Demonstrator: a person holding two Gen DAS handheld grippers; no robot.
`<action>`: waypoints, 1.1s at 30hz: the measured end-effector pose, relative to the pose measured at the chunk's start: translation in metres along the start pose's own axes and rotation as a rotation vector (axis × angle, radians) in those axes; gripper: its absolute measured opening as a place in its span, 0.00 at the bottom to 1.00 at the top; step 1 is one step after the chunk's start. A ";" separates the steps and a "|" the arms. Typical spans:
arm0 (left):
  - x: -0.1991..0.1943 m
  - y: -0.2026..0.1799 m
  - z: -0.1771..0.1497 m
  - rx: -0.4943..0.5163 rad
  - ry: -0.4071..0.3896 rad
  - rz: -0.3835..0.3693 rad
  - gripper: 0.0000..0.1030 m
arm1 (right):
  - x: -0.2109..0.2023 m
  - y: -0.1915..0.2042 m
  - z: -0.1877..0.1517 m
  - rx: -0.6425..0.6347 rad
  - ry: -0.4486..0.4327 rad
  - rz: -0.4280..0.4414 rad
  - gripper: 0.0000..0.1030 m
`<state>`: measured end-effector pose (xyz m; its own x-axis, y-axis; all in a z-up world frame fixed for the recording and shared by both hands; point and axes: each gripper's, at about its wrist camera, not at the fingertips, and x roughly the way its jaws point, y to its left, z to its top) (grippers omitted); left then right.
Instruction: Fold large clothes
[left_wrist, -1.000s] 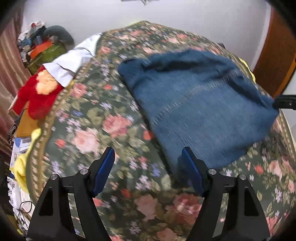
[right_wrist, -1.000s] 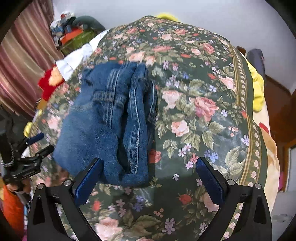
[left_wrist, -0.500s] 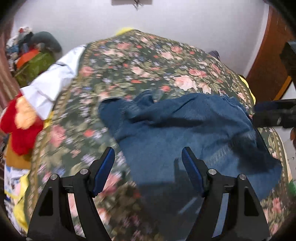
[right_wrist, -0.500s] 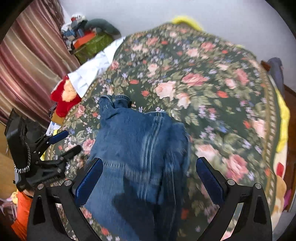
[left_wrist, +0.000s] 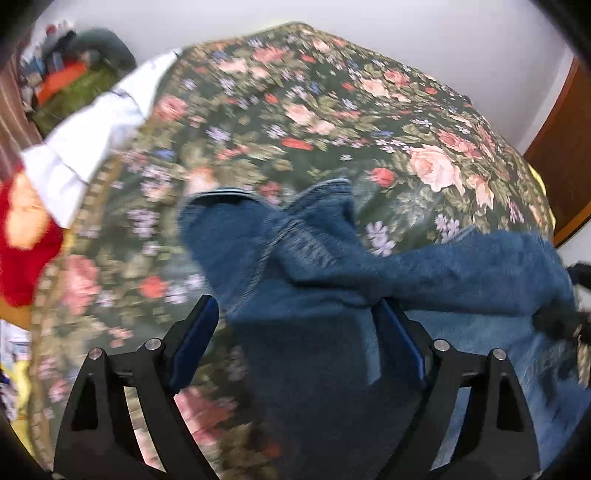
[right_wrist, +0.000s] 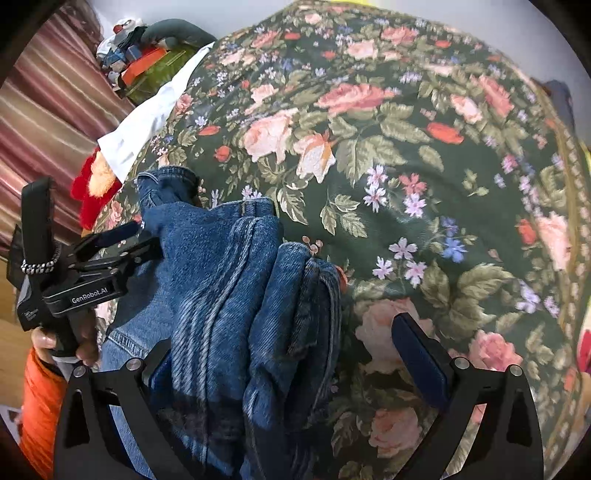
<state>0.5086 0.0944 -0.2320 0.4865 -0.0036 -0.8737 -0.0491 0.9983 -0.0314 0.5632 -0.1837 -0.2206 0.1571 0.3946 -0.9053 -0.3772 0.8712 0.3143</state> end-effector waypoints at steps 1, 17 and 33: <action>-0.007 0.001 -0.003 0.012 -0.008 0.002 0.85 | -0.007 0.003 -0.002 0.003 -0.010 -0.014 0.98; -0.061 -0.001 -0.101 0.066 0.010 -0.103 0.86 | -0.015 -0.004 -0.058 0.065 0.084 0.095 1.00; -0.103 0.051 -0.114 -0.040 -0.039 -0.072 0.85 | -0.085 -0.011 -0.099 0.071 0.017 0.053 1.00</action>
<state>0.3564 0.1390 -0.1994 0.5232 -0.0725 -0.8491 -0.0467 0.9924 -0.1135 0.4641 -0.2561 -0.1749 0.1232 0.4358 -0.8916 -0.3189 0.8681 0.3803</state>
